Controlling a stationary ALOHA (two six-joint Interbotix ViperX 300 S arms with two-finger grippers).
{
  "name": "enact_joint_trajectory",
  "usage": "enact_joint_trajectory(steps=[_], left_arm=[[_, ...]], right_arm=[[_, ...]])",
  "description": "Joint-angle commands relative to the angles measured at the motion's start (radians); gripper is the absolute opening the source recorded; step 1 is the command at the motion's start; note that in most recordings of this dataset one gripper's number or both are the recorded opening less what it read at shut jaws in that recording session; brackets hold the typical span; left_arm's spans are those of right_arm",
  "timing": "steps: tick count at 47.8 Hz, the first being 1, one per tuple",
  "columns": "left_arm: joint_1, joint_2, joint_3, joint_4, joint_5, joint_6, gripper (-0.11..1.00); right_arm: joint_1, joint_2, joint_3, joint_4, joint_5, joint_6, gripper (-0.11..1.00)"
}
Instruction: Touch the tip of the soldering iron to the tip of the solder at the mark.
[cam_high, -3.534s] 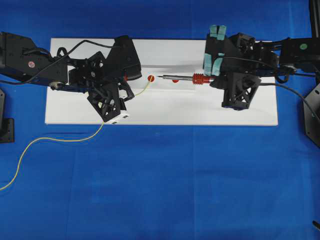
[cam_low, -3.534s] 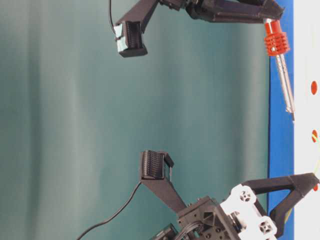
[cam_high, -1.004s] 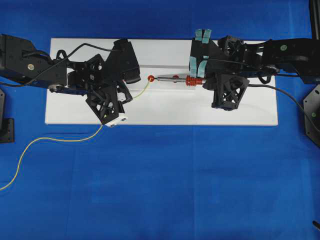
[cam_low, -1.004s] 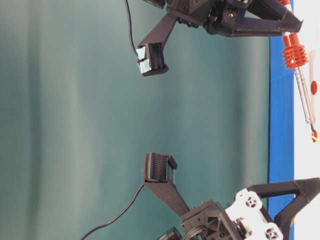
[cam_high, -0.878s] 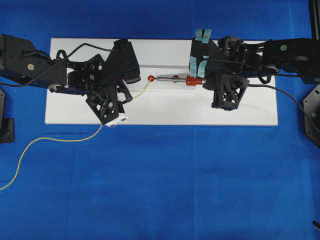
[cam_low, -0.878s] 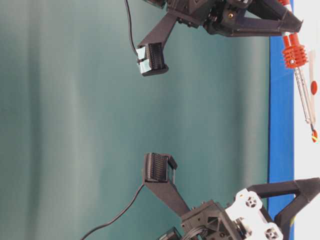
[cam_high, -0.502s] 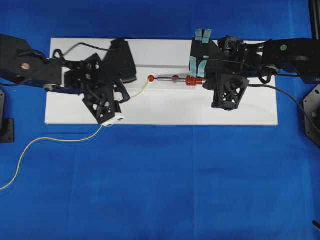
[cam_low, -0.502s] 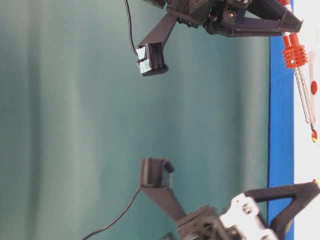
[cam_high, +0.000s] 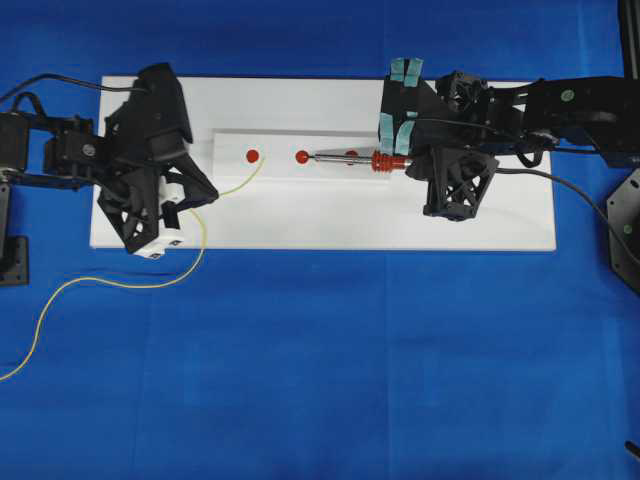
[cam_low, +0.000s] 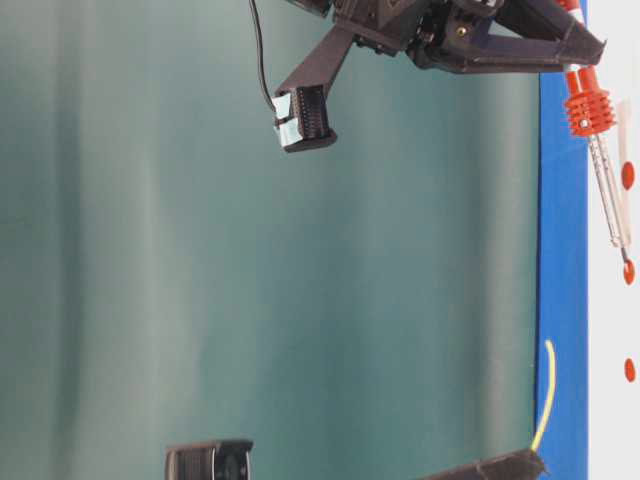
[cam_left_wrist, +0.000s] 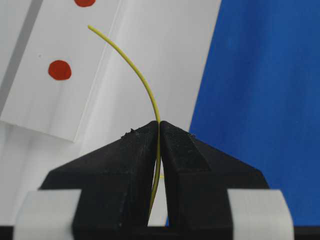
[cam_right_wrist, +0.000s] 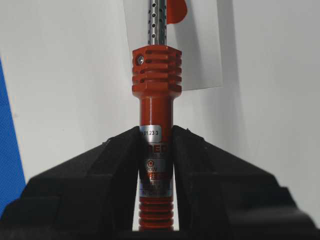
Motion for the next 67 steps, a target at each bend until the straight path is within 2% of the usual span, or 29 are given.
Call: enact_joint_trajectory(steps=[1,13,27,35,44,56,67], left_arm=[[-0.002,-0.018,-0.006,0.002,-0.017,0.0,0.02],[-0.002,-0.017,-0.003,0.002,-0.018,0.0,0.02],[-0.002,-0.014,0.002,0.002,-0.018,0.002,0.02],[-0.002,-0.011,-0.002,0.002,-0.017,0.0,0.02],[-0.002,0.035,-0.052,0.002,-0.018,-0.023,0.02],[0.0,0.202,-0.209,0.002,-0.011,-0.025,0.02],[0.012,0.333,-0.316,0.002,-0.011,-0.023,0.02]], right_arm=[[0.0,-0.011,-0.025,-0.002,-0.008,0.0,0.06],[-0.002,-0.109,0.0,-0.003,0.023,0.0,0.06],[-0.002,-0.376,0.138,-0.005,0.064,0.006,0.06],[-0.002,-0.482,0.19,-0.008,0.11,0.038,0.06],[0.0,-0.48,0.212,-0.043,0.121,0.069,0.06],[0.0,-0.449,0.209,-0.089,0.118,0.078,0.06],[0.0,-0.426,0.216,-0.097,0.115,0.078,0.06]])
